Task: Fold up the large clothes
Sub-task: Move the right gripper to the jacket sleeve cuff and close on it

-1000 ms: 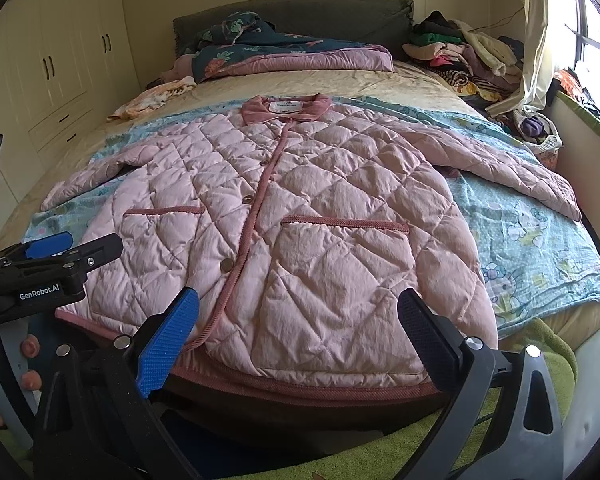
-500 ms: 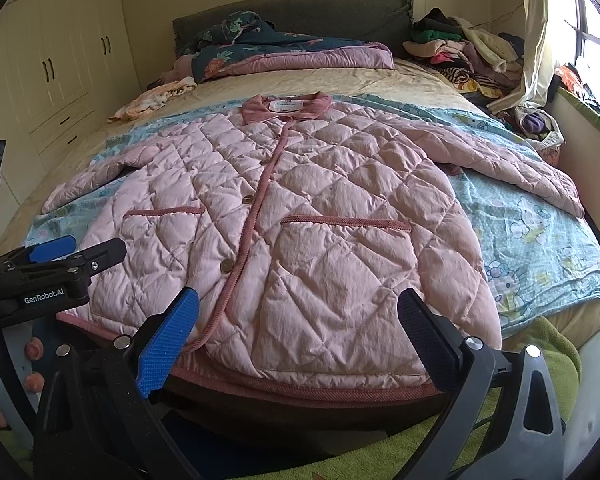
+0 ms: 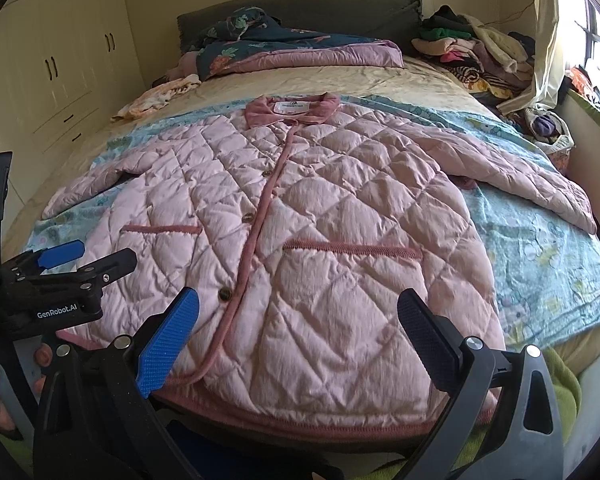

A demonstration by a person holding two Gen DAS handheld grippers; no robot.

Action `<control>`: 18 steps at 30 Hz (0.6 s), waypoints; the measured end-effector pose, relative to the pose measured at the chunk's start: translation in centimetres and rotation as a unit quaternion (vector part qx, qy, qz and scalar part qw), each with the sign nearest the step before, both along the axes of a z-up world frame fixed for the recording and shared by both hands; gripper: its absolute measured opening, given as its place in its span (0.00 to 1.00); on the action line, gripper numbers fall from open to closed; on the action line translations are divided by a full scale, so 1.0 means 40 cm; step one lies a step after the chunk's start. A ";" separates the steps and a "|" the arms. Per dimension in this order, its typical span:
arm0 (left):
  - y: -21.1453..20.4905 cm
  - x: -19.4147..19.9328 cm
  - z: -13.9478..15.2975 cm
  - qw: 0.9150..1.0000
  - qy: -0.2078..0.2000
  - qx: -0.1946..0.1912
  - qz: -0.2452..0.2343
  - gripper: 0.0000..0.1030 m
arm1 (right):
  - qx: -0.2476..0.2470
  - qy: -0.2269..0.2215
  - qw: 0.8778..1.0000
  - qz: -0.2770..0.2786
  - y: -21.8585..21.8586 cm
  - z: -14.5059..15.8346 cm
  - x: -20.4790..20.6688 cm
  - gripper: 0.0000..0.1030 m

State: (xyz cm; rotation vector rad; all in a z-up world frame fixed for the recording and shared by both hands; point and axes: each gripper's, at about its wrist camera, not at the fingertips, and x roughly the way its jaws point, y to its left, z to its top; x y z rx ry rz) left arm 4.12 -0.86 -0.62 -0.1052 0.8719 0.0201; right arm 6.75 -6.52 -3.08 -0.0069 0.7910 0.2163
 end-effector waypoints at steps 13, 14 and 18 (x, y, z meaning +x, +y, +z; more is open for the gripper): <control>0.029 0.129 0.037 1.000 -0.001 -0.010 0.013 0.92 | 0.004 -0.021 1.000 -0.006 -0.012 0.071 0.126 0.96; 0.030 0.141 0.044 1.000 -0.003 -0.009 0.013 0.92 | 0.006 -0.023 1.000 -0.006 -0.013 0.077 0.136 0.96; 0.039 0.182 0.059 1.000 0.000 -0.011 0.020 0.92 | 0.012 -0.027 1.000 -0.007 -0.014 0.103 0.174 0.96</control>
